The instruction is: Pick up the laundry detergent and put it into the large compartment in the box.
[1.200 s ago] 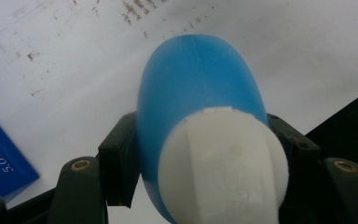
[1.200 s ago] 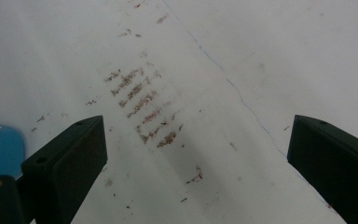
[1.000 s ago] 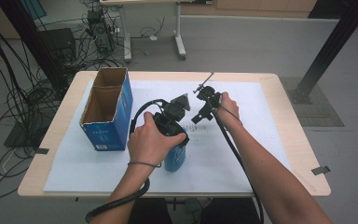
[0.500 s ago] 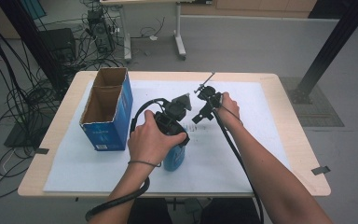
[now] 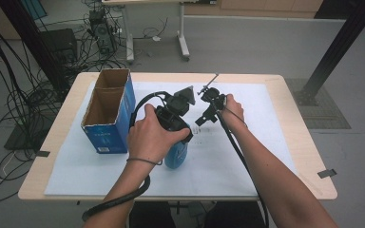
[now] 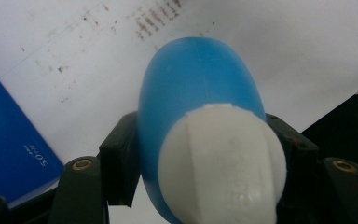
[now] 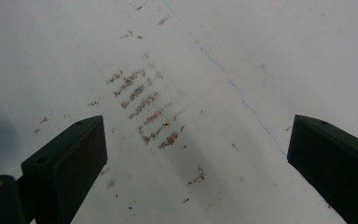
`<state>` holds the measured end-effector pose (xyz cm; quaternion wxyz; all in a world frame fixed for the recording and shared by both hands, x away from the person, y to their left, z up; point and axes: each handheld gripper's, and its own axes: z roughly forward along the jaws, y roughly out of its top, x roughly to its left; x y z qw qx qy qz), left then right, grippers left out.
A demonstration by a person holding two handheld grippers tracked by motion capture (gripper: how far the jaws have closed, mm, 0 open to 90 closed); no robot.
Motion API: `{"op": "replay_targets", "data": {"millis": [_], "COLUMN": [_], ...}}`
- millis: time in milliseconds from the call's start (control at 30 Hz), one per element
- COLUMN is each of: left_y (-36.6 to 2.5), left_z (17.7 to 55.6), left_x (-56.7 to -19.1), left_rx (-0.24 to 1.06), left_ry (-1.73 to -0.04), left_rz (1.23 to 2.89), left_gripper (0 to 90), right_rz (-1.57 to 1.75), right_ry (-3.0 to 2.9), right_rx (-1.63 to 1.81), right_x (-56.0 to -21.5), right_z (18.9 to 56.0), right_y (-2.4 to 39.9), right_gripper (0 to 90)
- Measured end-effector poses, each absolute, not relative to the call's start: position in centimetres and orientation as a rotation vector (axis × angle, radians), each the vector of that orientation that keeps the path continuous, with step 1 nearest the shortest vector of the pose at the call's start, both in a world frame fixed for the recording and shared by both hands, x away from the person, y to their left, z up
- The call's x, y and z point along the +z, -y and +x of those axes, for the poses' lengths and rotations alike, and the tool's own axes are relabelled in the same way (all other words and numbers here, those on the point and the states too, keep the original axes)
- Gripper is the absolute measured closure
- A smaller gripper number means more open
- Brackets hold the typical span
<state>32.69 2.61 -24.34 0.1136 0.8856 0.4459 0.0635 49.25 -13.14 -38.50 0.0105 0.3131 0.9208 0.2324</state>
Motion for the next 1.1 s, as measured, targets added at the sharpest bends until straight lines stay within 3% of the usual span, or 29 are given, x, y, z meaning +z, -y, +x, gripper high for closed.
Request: {"op": "replay_targets", "data": {"millis": [500,1100], "left_y": [-1.8,-1.0], "left_z": [32.5,32.3], "left_x": [-20.5,-13.3], "left_rx": [0.21,0.231], "left_ry": [-1.3,-1.245], "left_rz": [2.58,2.549], "left_gripper": [37.5,37.5], "right_rz": [0.975,0.968], "right_ry": [-2.867,-2.858], "right_rx": [0.737,0.738], "right_x": [-38.0,-37.5], "right_z": [49.0,49.0], "right_y": [13.4,13.8], "right_gripper": [4.2,4.3]}}
